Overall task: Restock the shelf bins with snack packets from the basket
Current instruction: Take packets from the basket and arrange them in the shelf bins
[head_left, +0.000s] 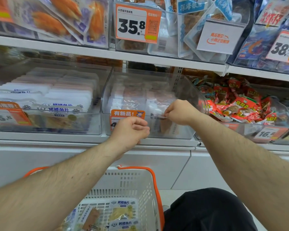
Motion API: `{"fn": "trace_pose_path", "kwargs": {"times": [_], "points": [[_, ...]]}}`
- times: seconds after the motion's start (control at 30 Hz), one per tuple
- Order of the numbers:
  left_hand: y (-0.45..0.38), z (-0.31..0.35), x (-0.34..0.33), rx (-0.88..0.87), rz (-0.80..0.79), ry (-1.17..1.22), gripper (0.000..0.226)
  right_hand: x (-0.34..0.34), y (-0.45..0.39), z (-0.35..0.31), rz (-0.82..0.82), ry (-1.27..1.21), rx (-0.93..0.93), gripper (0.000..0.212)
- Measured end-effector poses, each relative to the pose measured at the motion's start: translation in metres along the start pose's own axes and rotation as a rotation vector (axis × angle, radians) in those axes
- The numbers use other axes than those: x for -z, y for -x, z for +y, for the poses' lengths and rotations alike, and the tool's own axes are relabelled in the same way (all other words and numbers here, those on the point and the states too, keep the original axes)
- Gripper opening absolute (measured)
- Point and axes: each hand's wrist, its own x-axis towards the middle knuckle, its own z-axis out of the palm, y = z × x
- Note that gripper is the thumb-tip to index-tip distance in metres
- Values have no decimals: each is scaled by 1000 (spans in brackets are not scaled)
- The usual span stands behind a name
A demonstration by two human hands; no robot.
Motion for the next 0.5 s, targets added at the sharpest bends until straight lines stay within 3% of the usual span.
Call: {"fn": "trace_pose_path", "kwargs": {"times": [0.33,0.4,0.5], "points": [[0,5,-8,-46,-62,-97,22,4,-6,-4,-137,113,-19,35],[-3,8,-6,-150,-61,-240,20,15,-3,-2,-23,-34,-49,29],[-11,21,-3,-399,-8,-623,18,28,-3,6,323,-466,-239,15]]}}
